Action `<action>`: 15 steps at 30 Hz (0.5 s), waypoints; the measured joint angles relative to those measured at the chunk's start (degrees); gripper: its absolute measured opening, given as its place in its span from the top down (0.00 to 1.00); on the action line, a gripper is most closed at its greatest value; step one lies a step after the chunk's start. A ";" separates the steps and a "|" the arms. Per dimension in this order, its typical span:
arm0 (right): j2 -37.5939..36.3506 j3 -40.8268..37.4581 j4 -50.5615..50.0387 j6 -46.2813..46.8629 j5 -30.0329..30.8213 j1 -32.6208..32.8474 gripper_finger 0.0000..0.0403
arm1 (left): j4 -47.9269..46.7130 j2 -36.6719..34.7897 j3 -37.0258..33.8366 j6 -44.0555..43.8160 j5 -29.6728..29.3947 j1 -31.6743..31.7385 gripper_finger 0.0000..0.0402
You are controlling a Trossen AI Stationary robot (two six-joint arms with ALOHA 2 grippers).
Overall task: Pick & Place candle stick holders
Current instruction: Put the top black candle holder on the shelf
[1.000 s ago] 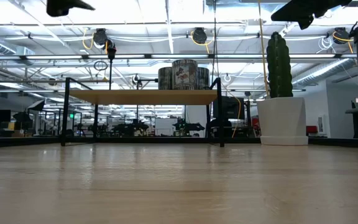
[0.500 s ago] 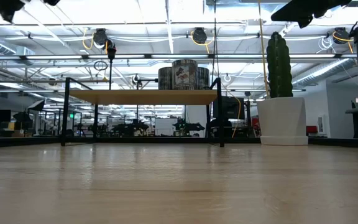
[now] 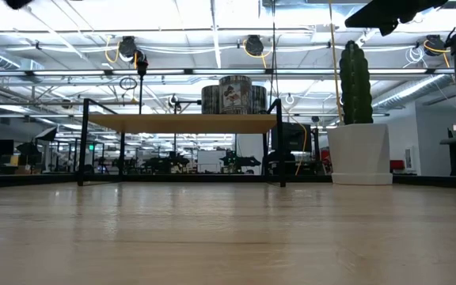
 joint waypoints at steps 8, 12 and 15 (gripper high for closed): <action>-0.04 -0.02 -0.02 0.01 0.00 0.00 1.00 | 0.12 0.20 -0.02 -8.92 0.49 -11.37 0.23; -0.02 -0.02 -0.02 0.02 0.00 0.00 1.00 | 0.06 1.08 -0.03 -12.43 1.11 -16.07 0.23; -0.03 -0.02 -0.03 0.02 0.00 0.00 1.00 | 0.13 1.68 -0.03 -15.58 1.98 -19.06 0.23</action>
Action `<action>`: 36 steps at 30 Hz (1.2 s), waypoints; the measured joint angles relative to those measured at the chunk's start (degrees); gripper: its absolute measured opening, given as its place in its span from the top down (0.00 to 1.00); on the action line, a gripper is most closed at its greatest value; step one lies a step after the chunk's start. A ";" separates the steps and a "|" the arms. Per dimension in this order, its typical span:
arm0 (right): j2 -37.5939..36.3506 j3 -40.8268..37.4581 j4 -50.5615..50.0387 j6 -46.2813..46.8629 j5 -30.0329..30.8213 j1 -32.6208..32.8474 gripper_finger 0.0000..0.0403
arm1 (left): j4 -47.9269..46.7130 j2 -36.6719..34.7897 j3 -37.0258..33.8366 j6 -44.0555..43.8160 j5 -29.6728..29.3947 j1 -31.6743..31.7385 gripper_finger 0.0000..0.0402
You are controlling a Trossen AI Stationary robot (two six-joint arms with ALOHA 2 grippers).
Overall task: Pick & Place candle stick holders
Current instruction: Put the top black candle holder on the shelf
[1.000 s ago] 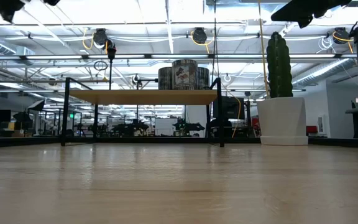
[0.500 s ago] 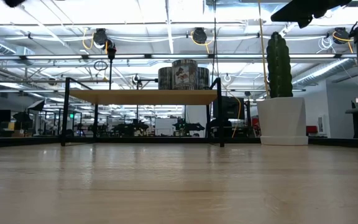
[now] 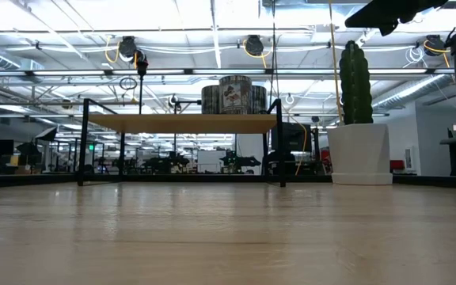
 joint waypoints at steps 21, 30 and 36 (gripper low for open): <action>0.01 -0.02 -0.01 -2.66 0.00 0.01 1.00 | -0.03 3.02 0.00 -7.15 -3.15 -4.46 0.23; 0.01 -0.02 0.01 -2.60 0.00 0.01 1.00 | 0.64 3.09 0.00 -8.53 -2.84 -5.16 0.23; -0.01 -0.04 0.01 -2.60 0.00 0.00 1.00 | 0.66 4.25 0.00 -8.37 -3.07 -5.38 0.23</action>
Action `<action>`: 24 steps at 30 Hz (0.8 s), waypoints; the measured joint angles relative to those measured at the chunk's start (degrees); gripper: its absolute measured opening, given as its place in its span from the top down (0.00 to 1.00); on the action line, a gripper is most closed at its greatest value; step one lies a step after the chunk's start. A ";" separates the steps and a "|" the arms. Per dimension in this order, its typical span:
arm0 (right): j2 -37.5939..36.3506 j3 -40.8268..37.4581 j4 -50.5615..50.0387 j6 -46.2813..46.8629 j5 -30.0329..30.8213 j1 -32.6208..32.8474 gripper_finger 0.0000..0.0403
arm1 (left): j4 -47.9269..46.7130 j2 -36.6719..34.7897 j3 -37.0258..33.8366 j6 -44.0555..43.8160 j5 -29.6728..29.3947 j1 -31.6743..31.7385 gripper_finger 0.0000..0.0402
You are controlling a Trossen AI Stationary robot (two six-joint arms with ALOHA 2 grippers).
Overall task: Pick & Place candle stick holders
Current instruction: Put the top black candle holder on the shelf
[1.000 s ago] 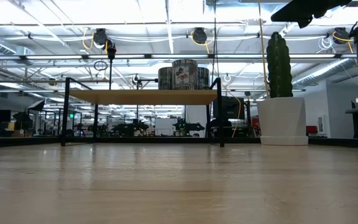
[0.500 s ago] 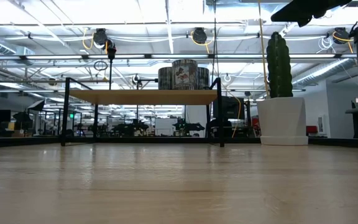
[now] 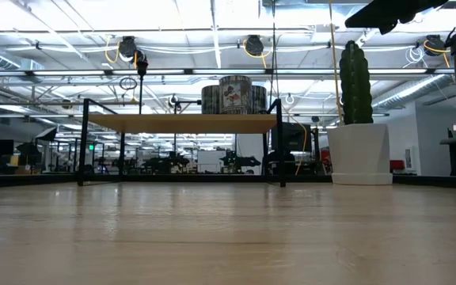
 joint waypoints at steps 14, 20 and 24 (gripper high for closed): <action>0.02 -0.02 0.00 0.02 0.00 0.01 1.00 | -0.79 2.60 -0.13 1.65 2.63 -0.61 0.23; 0.02 -0.02 0.00 0.02 0.00 0.02 1.00 | 0.32 2.58 -2.68 0.72 3.51 -1.50 0.23; 0.02 -0.02 0.00 0.02 0.00 0.02 1.00 | 1.12 2.58 -3.91 0.06 3.34 -1.47 0.23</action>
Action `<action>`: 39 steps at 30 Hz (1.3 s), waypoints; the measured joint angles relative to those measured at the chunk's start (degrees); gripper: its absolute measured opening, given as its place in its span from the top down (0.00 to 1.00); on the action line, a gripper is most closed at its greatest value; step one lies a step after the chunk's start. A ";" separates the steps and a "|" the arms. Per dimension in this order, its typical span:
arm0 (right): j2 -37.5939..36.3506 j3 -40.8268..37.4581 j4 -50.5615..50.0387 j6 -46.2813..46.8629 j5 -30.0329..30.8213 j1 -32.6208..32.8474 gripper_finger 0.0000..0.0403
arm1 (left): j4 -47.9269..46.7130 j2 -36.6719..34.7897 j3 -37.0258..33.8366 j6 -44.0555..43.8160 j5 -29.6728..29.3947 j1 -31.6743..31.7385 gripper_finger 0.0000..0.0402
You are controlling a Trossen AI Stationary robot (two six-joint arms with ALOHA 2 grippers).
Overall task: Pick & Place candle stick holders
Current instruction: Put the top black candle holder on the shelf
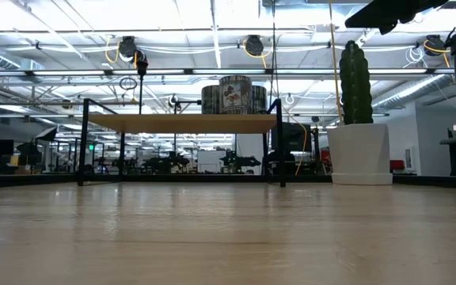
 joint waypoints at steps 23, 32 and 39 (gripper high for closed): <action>-0.01 0.00 0.03 -0.02 0.00 0.00 1.00 | 14.49 -0.54 -8.00 1.41 -3.19 0.00 0.71; -0.02 0.00 0.04 0.00 0.00 0.00 1.00 | 15.95 -3.12 -8.29 0.52 -5.97 0.27 0.94; 0.00 0.00 0.11 0.02 0.00 -0.01 1.00 | 20.25 -5.46 -7.23 2.24 -17.07 4.24 0.96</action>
